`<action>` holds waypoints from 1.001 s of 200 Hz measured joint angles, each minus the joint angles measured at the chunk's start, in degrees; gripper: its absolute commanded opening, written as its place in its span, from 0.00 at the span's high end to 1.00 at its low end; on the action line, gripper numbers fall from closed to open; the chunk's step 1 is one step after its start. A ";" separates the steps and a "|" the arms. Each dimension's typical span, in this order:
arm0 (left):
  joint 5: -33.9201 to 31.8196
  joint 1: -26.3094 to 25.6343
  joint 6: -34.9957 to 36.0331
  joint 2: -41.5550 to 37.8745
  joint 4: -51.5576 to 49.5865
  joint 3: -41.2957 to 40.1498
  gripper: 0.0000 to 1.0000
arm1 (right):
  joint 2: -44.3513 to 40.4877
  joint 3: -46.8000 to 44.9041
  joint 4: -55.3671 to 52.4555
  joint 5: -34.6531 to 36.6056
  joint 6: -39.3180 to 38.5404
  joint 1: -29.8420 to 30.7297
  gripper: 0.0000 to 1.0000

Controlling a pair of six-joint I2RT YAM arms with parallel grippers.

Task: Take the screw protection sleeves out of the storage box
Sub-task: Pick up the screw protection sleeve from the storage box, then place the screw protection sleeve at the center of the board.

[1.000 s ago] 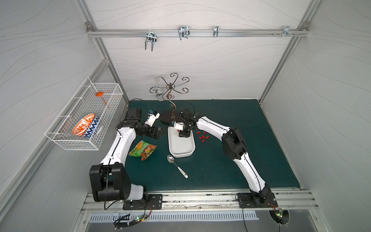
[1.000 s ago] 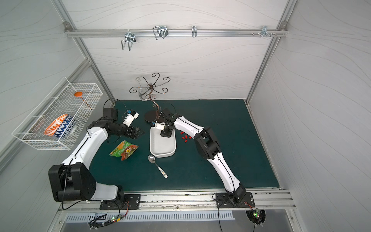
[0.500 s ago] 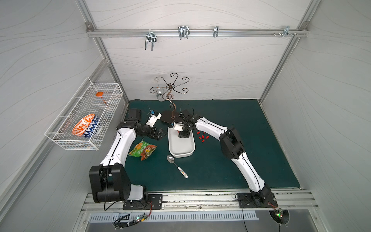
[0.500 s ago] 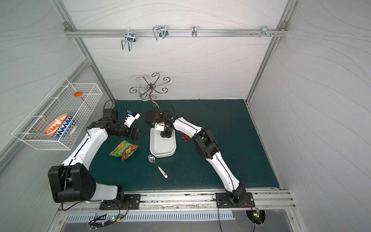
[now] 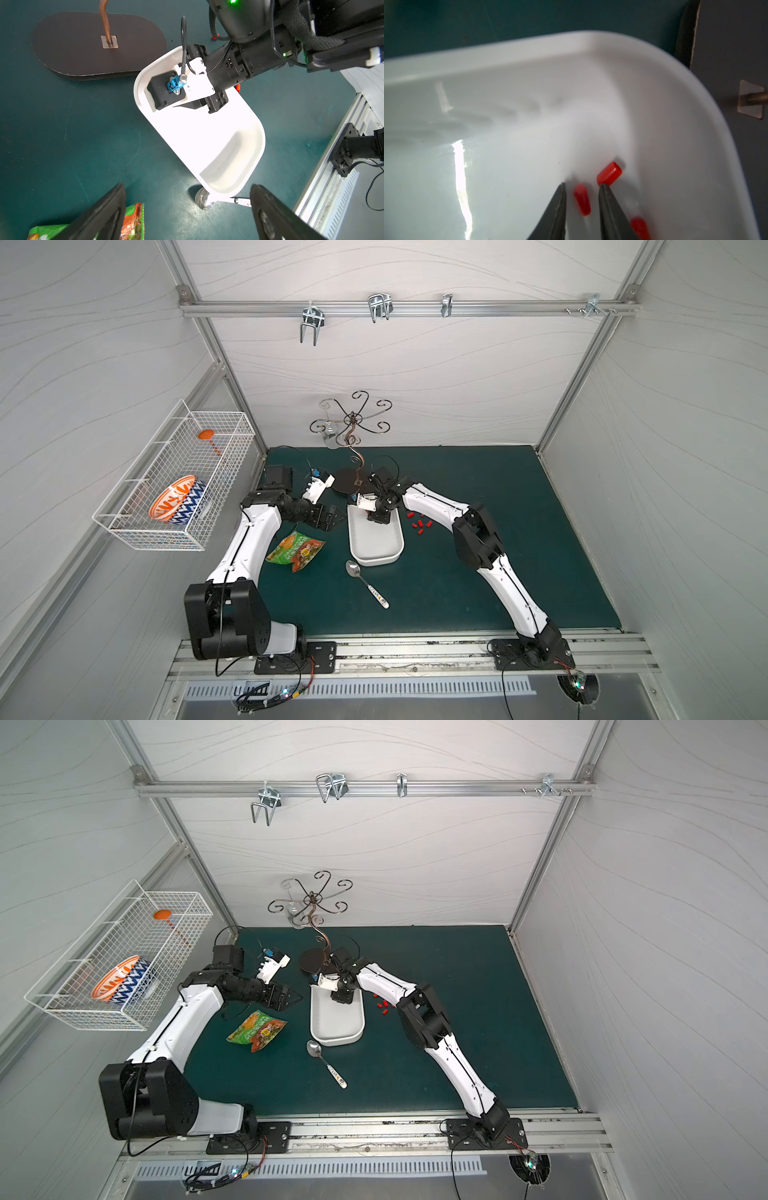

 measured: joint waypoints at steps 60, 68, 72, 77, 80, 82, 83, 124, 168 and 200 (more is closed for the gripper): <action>-0.13 0.00 -0.15 -0.66 0.02 0.00 0.04 | -0.31 -0.09 -0.24 -0.35 1.36 0.04 0.96; -0.28 0.00 -0.28 -0.87 0.02 0.00 0.03 | -0.44 -0.09 -0.87 -0.96 2.03 0.00 0.96; -0.28 0.00 -0.35 -0.96 0.04 0.00 0.03 | -0.55 -0.07 -1.22 -1.36 2.58 -0.04 0.96; -0.31 0.00 -0.48 -1.03 0.04 0.00 0.04 | -0.66 -0.04 -1.75 -1.81 3.10 -0.13 0.96; -0.35 0.00 -0.48 -1.05 0.04 0.00 0.03 | -0.87 0.00 -2.16 -2.12 3.43 -0.20 0.96; -0.35 0.00 -0.50 -1.05 0.04 0.00 0.03 | -0.92 0.02 -2.47 -2.36 3.65 -0.26 0.96; -0.35 0.00 -0.52 -1.05 0.04 0.00 0.03 | -0.98 0.04 -2.64 -2.51 3.82 -0.31 0.96; -0.11 0.00 -0.70 -1.07 0.00 0.00 0.03 | -6.21 0.57 -7.63 -9.09 8.72 -1.62 0.96; 3.10 -0.83 -0.68 -0.94 0.04 0.00 0.03 | -18.58 -3.89 -9.97 -17.73 13.84 -7.23 0.97; 2.38 -5.29 -0.39 -0.02 1.44 -0.28 0.02 | -29.79 -17.14 -9.03 -19.52 15.43 -14.60 0.97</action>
